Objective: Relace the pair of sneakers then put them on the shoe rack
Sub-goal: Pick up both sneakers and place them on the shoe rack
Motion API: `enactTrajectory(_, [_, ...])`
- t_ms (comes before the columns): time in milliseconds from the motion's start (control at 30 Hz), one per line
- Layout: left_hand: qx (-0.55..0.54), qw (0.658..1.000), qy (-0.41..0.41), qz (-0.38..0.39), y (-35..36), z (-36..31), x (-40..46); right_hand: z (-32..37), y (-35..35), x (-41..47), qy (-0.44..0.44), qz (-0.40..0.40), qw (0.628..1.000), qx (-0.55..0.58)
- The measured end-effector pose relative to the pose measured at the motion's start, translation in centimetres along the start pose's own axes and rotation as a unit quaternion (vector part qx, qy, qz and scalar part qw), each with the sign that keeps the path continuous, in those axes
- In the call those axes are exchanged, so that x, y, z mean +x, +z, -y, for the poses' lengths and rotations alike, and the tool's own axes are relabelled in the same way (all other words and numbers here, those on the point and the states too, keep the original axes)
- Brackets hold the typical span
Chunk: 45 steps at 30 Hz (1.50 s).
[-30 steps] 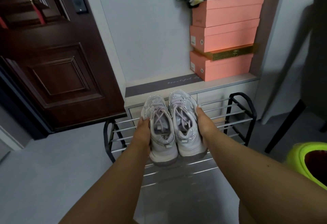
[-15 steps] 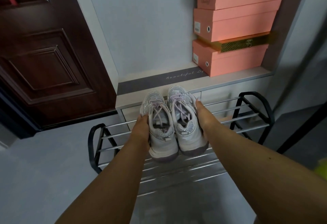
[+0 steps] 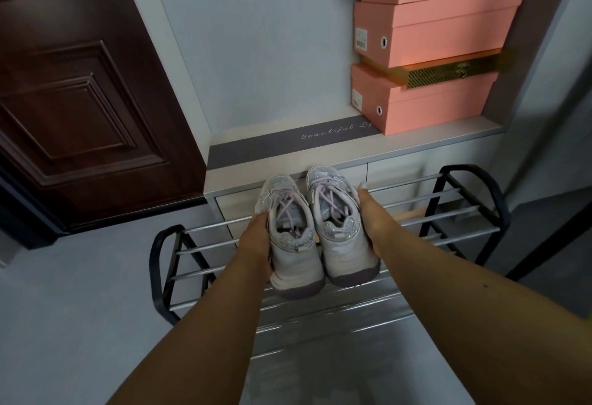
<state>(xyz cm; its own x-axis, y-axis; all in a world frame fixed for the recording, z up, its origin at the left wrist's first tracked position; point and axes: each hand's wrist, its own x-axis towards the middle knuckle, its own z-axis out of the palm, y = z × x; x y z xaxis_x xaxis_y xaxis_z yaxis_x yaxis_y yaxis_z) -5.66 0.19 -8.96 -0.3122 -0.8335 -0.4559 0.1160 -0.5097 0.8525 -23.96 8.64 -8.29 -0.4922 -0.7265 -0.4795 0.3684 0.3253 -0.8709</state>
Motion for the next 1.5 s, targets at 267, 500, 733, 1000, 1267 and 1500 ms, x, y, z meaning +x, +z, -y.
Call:
enactTrajectory(267, [0.012,1.000,-0.027,-0.008,-0.1,-0.3,0.9,-1.0,-0.6,1.1,0.001,0.014,0.999,0.044])
enactTrajectory(500, [0.008,1.000,-0.018,-0.023,0.0,-0.6,1.7,-1.0,-0.7,2.0,0.013,0.005,0.999,0.035])
enactTrajectory(733, [0.043,0.998,-0.033,-0.041,0.2,-1.0,2.1,-0.9,-0.5,2.0,0.007,0.007,1.000,0.027])
enactTrajectory(1000, [0.099,0.994,-0.023,-0.036,-0.2,-0.7,2.2,-1.5,-0.9,2.3,0.005,0.003,0.999,0.050])
enactTrajectory(1267, [0.151,0.987,-0.031,-0.040,0.6,-1.1,0.7,-1.4,-1.2,1.2,0.004,0.014,0.999,0.050])
enactTrajectory(1500, [0.158,0.985,-0.038,-0.059,0.2,-1.4,0.3,-1.3,-0.9,0.4,0.013,-0.001,0.999,0.051])
